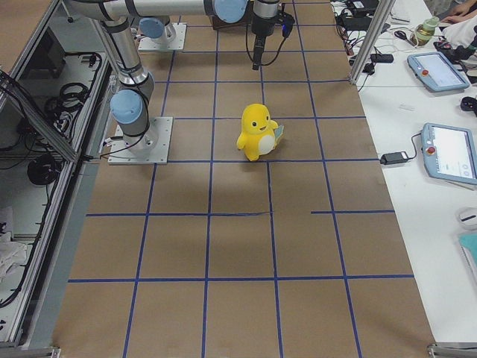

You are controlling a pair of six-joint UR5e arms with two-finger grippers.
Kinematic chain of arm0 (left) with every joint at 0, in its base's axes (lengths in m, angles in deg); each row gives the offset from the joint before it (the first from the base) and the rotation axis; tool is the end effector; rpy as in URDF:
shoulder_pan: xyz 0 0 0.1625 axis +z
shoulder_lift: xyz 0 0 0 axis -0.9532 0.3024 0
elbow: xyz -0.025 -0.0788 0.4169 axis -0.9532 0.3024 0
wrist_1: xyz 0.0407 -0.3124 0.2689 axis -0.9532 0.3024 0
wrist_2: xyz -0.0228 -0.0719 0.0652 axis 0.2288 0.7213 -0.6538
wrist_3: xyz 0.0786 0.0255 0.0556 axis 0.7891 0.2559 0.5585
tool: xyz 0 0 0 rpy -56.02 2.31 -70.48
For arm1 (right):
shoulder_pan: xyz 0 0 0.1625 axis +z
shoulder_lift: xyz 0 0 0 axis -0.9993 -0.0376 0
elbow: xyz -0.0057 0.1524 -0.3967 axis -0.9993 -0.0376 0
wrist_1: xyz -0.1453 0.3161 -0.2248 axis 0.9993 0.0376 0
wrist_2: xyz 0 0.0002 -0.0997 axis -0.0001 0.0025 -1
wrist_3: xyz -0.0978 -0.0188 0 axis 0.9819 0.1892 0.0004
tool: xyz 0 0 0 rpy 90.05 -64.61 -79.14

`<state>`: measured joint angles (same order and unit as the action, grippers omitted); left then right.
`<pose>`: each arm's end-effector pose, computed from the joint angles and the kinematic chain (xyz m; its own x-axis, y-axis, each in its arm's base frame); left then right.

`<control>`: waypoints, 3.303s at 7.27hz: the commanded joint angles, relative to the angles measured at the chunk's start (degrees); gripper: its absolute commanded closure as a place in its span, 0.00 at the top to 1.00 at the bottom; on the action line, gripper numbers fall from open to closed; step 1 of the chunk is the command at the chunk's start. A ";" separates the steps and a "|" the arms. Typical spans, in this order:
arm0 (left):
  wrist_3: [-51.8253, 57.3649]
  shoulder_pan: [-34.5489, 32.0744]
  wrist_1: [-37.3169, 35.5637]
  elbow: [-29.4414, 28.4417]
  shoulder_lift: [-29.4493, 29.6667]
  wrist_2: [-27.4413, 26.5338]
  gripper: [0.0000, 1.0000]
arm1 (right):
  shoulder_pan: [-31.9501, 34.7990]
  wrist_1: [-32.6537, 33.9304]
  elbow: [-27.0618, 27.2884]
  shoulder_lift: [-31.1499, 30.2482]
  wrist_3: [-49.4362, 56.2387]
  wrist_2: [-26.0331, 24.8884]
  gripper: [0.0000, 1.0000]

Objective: Pull drawer sideways

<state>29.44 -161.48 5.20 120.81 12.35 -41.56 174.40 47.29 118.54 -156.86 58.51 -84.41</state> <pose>-0.1268 -0.5030 0.5135 -0.9931 -0.1162 0.0167 -0.1164 0.9931 -0.0126 0.0976 -0.5060 0.5035 -0.9845 0.1638 0.0627 0.1680 0.9835 0.0676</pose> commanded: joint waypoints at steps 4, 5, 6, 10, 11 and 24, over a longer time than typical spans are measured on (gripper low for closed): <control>-0.65 -0.21 0.25 0.39 0.35 -0.26 1.00 | -0.07 -0.05 0.00 0.00 0.00 0.00 1.00; -1.08 -0.30 0.16 1.34 0.87 -0.52 1.00 | 0.02 0.04 0.00 0.00 0.00 0.00 1.00; -4.13 -1.17 -0.19 2.48 1.40 -0.70 1.00 | -0.07 0.04 0.00 0.00 0.00 0.00 1.00; -16.07 -10.05 -3.79 10.37 11.83 -26.49 1.00 | 0.02 -0.05 0.00 0.00 0.00 0.00 1.00; -18.12 -11.45 -3.53 12.15 14.82 -34.11 1.00 | 0.02 0.04 0.00 0.00 0.00 0.00 1.00; -32.81 -5.31 6.22 21.83 25.23 -75.85 0.85 | 0.02 0.04 0.00 0.00 0.00 0.00 1.00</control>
<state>-3.18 -166.97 11.28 142.46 37.54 -117.29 174.42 47.32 118.54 -156.86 58.51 -84.41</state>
